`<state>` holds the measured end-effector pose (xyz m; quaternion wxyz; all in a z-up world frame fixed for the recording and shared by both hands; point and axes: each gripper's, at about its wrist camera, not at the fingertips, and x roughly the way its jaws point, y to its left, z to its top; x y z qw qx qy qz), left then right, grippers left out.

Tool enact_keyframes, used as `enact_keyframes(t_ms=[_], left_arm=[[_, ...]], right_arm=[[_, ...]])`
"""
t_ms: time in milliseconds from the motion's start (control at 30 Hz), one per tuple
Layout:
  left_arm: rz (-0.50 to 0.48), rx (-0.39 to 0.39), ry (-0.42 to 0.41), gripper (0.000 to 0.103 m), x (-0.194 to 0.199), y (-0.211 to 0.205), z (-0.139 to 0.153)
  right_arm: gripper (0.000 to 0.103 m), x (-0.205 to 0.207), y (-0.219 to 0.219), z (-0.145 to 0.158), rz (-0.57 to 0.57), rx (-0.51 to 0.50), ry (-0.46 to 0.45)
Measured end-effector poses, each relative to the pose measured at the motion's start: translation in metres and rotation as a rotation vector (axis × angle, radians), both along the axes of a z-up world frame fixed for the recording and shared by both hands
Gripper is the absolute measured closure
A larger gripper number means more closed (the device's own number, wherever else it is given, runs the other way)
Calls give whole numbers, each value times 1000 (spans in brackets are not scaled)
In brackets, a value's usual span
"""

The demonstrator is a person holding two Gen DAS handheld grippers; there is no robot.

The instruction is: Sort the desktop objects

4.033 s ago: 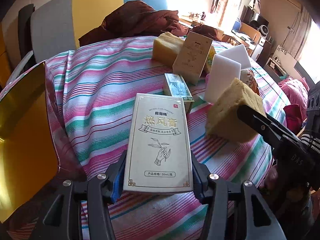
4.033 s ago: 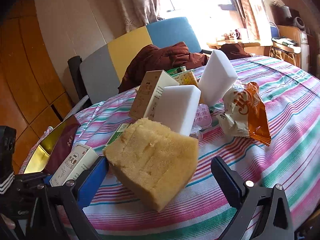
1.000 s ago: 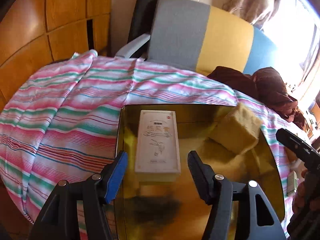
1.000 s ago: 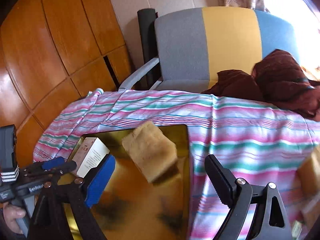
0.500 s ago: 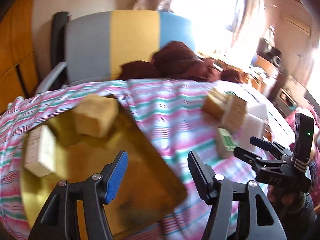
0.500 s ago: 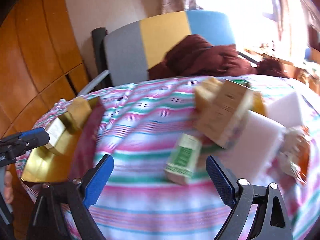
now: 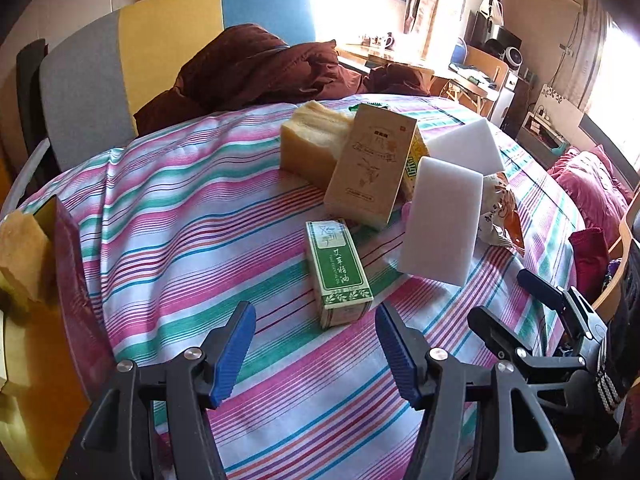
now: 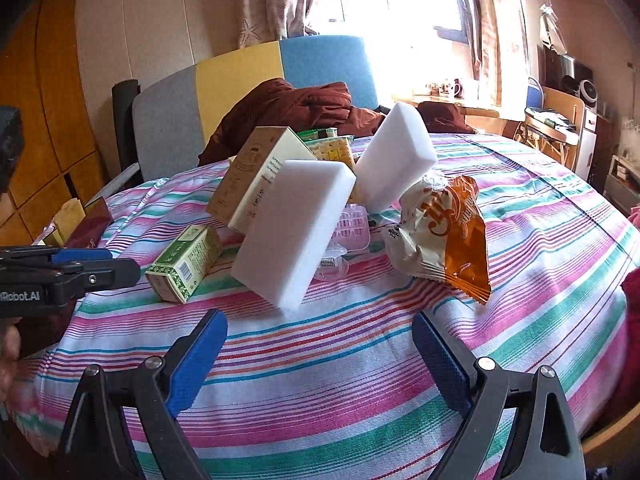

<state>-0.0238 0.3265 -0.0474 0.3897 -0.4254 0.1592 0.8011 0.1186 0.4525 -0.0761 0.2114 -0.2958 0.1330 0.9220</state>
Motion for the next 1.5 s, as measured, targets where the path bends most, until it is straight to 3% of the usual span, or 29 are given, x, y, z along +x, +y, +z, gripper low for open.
enact_keyframes(t_ms=[300,667,867,967,1133,1300,1500], left_arm=[[32,-35,-7,40,-12,24,-22],[44,-39,33,40,-12,30,-40],[52,24,-22,39,-23,22,-42],[42,26,-5,38,-23,23,-43],[0,52,-13,22,-22,27,-45],[-2,110,-37,21,-26,21,-46],[0,123,-33,21,-26,21,-46]], right_arm=[[5,3,4,-16,-5,-8,37],[0,0,0,-22,9,33,-11],[0,-2,0,-23,-6,49,-42],[0,-4,-1,-24,-6,60,-62],[0,-5,0,-24,-9,64,-77],[0,-6,0,-24,-20,64,-85],[0,-2,1,-21,-37,50,-71]])
